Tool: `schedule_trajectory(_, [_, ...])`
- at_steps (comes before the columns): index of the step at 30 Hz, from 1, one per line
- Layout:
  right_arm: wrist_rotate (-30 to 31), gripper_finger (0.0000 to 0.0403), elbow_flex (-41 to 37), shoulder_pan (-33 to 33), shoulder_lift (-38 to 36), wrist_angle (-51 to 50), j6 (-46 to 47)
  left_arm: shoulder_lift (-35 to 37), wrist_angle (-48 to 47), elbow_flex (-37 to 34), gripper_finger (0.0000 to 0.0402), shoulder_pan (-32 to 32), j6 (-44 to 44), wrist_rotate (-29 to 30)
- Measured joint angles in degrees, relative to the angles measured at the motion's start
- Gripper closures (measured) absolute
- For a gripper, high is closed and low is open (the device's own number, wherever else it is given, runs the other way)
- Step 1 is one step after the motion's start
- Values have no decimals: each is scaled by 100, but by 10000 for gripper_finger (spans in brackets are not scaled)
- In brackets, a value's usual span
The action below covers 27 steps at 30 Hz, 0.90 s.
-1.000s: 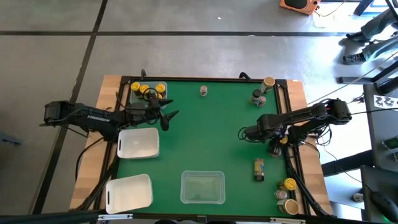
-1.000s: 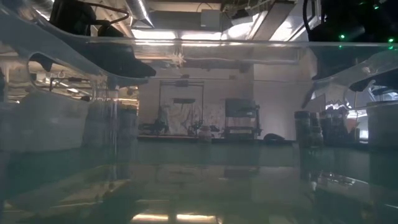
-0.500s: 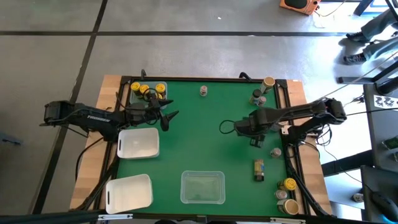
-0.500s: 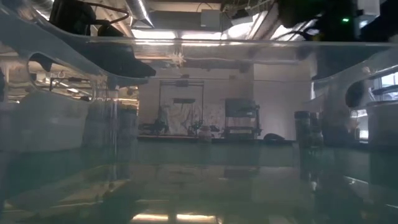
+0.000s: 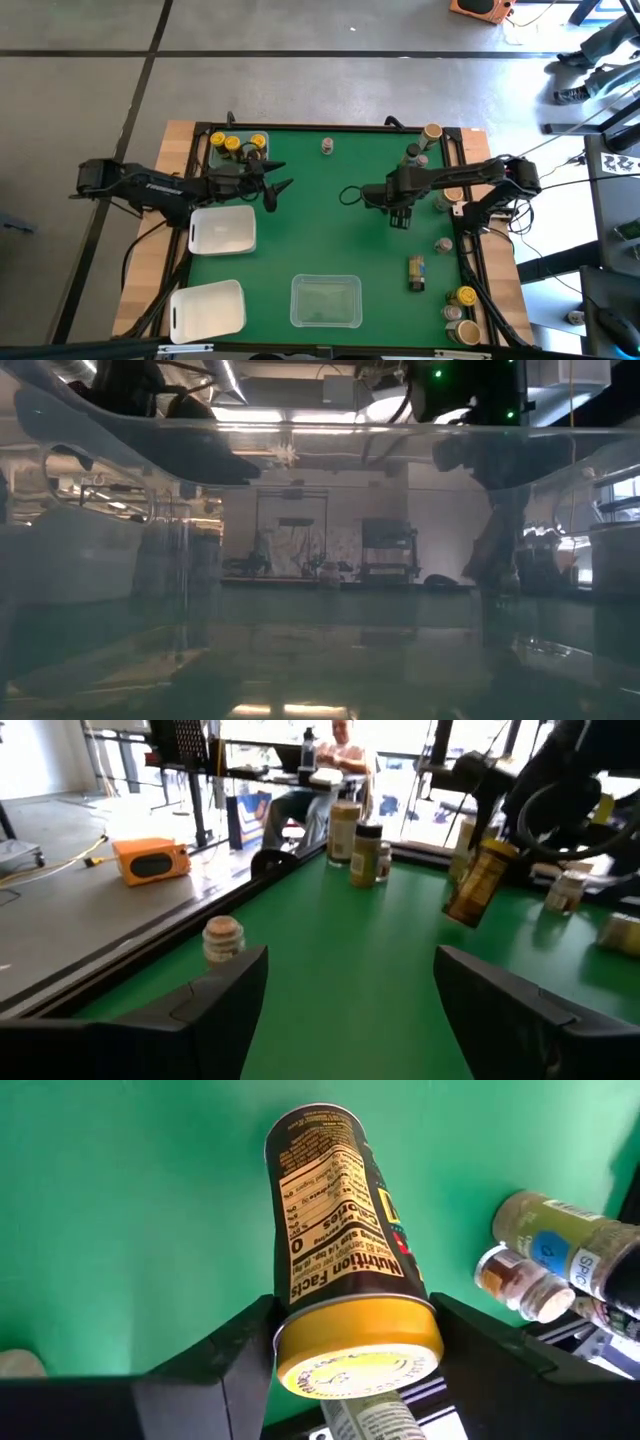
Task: Sort spices by type
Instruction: Put the yellow spice bottle into the top transparent bin
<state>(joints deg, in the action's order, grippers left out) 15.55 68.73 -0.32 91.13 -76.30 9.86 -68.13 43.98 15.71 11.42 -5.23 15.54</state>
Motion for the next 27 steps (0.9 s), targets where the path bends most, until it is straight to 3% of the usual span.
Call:
schedule_trajectory(9, [-4, 166, 813, -373, 309, -352, -147, -850, -4, 353, 123, -3, 3, 3])
schedule_trajectory(18, [-335, 164, 1896, -661, 1183, -922, -328, -875, -22, 360, 123, -3, -39, 5])
schedule_trajectory(22, [-528, 164, 2085, -689, 1584, -1400, -283, -875, -63, 360, 123, -3, -37, 6])
schedule_trajectory(27, [-1056, 163, 2090, -689, 1887, -1235, -285, -875, -161, 358, 123, 8, -7, 9])
